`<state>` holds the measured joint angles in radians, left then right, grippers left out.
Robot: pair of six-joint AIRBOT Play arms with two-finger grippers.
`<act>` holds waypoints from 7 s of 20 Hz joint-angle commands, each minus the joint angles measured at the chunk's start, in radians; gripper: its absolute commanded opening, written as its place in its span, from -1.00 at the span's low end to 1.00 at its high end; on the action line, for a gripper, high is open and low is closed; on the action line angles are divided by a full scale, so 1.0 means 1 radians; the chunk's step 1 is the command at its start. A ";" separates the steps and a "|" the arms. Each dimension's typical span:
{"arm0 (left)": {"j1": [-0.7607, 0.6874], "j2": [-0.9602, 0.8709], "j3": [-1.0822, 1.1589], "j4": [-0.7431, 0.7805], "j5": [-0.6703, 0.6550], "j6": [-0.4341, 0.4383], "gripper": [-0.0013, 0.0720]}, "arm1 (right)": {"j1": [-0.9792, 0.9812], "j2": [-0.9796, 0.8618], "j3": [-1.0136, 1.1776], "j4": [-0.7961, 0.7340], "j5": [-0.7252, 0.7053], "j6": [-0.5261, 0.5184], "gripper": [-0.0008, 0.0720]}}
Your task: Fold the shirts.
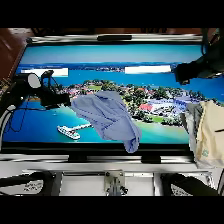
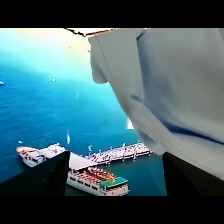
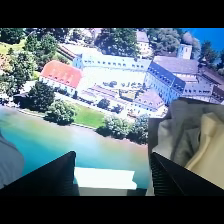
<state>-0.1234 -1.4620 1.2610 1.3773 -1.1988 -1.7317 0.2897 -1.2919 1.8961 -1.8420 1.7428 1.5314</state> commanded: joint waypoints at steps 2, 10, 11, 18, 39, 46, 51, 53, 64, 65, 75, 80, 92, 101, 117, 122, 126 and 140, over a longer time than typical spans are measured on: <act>0.009 -0.104 -0.045 -0.152 0.236 0.003 0.77 | 0.000 -0.064 0.000 0.089 0.010 -0.002 0.66; 0.003 -0.093 -0.040 -0.139 0.322 0.080 -0.88 | 0.000 -0.076 -0.388 0.407 -0.171 -0.075 0.66; 0.003 -0.088 -0.040 -0.138 0.306 0.095 -0.88 | 0.000 -0.076 -0.467 0.483 -0.255 -0.106 0.66; 0.003 -0.081 -0.040 -0.136 0.203 0.153 -0.88 | 0.001 -0.077 -0.804 0.737 -0.457 -0.288 0.66; -0.012 0.346 0.341 -0.058 0.168 0.220 -0.88 | 0.000 0.237 -0.396 0.556 -0.745 -0.346 -0.78; -0.092 0.709 0.690 -0.062 0.217 0.036 -0.88 | 0.000 0.583 -0.019 0.585 -1.000 -0.159 -0.78; -0.095 0.783 0.689 -0.045 0.087 0.025 -0.88 | 0.000 0.654 -0.019 0.541 -0.990 -0.101 -0.78; -0.095 0.766 0.688 0.008 0.026 0.025 -0.88 | 0.000 0.633 -0.019 0.472 -0.963 -0.100 -0.78; -0.092 0.470 0.366 0.225 0.018 0.101 -0.88 | 0.000 0.103 -0.020 0.048 -0.807 -0.092 -0.78; -0.092 0.423 0.328 0.225 0.040 0.100 -0.88 | 0.000 0.031 -0.020 0.040 -0.808 -0.084 -0.78; -0.064 -0.065 0.261 0.108 0.250 0.095 -0.88 | -0.081 -0.375 -0.020 -0.031 -0.765 0.244 -0.78; -0.060 -0.113 0.266 -0.129 0.141 0.097 0.04 | -0.079 -0.382 -0.020 0.060 -0.572 0.231 0.13; 0.436 0.067 -0.037 -0.233 -0.444 0.312 0.81 | -0.509 -0.138 -0.126 0.489 0.117 -0.023 0.60; 0.621 0.063 -0.407 -0.443 -0.183 0.538 0.60 | -0.603 0.012 -0.461 0.508 0.015 -0.047 0.60; 0.555 -0.024 -0.406 -0.540 -0.059 0.596 -0.14 | -0.603 0.012 -0.804 0.618 -0.088 -0.070 0.61; 0.554 -0.024 -0.406 -0.540 -0.102 0.607 -0.88 | -0.586 0.012 -1.084 0.749 -0.290 -0.095 0.61; 0.554 -0.021 -0.406 -0.540 -0.111 0.605 -0.88 | -0.502 0.012 -1.209 0.792 -0.420 -0.156 0.61; 0.553 0.014 -0.389 -0.540 -0.123 0.628 -0.89 | -0.300 0.032 -1.216 0.739 -0.603 0.031 -0.78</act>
<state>0.4309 -1.4685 0.8684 0.8368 -1.3209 -1.1168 -0.0498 -1.2747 0.6754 -1.0870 1.1683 1.5253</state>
